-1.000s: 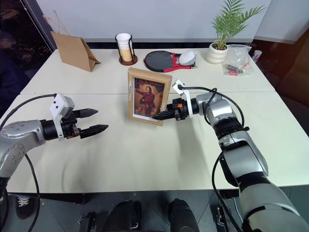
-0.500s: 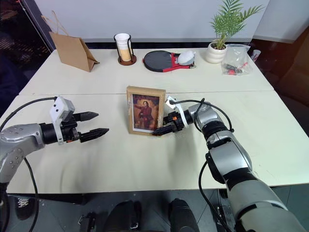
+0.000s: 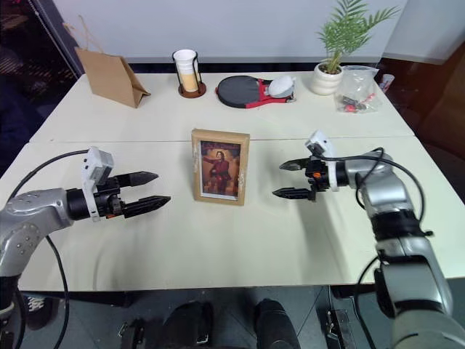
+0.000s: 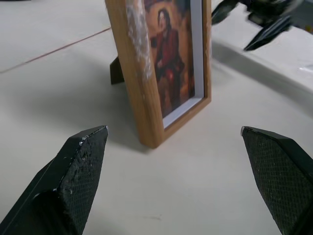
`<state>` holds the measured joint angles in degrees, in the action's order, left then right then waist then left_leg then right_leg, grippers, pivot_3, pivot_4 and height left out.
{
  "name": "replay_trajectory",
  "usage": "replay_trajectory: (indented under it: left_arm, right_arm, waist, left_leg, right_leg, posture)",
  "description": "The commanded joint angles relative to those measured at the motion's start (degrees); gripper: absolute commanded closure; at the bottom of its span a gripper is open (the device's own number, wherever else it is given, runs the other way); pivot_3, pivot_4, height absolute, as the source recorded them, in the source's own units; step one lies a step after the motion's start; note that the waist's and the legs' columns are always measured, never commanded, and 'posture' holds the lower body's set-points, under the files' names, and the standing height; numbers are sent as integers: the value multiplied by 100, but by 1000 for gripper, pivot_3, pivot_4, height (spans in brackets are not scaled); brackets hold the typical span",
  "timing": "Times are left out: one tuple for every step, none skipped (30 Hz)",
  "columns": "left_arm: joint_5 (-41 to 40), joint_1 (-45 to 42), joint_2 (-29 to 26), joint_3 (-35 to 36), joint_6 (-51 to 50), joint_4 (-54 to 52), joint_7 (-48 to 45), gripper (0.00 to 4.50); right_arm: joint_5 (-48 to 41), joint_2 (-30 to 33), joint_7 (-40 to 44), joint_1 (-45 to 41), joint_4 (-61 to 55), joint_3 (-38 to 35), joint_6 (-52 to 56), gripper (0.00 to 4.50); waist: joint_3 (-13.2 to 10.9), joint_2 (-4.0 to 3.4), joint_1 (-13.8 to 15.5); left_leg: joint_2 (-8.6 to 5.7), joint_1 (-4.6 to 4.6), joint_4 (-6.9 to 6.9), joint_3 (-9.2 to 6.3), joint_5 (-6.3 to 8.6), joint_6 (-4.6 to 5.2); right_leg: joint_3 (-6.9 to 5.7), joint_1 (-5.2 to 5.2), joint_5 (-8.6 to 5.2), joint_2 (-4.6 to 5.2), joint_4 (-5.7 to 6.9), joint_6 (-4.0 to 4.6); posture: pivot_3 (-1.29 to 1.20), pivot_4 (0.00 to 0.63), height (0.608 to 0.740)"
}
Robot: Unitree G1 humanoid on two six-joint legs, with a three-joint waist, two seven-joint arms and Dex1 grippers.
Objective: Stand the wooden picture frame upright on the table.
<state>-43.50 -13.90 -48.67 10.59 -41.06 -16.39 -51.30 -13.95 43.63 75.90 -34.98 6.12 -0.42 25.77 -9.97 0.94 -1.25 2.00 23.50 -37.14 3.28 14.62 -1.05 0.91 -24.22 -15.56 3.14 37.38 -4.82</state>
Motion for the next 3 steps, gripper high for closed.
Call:
replay_trajectory:
  left_arm:
    - [-53, -28, -128, 247, 5, -142, -102, 0]
    - [-27, -22, -153, 243, 16, -137, -132, 0]
    - [-30, -2, -167, 255, 13, -146, -156, 0]
  right_arm:
    - [-708, 306, -574, 279, -1967, -726, 1061, 45]
    - [-849, 355, -745, 350, -2289, -851, 1318, 45]
    - [-965, 390, -897, 417, -2562, -941, 1523, 45]
  waist:
    - [0, 0, -3]
    - [1, 2, 1]
    - [1, 2, 1]
  left_leg:
    - [0, -3, 0, 0, 0, 0]
    - [1, -6, -2, -1, 0, 0]
    - [2, -11, -6, -4, 0, 0]
  right_leg:
    - [0, 1, 0, -2, 3, 0]
    - [1, 5, 0, -16, 5, 1]
    - [1, 13, 0, -21, 4, 1]
  posture:
    - [0, 150, 740]
    - [0, 150, 740]
    - [0, 150, 740]
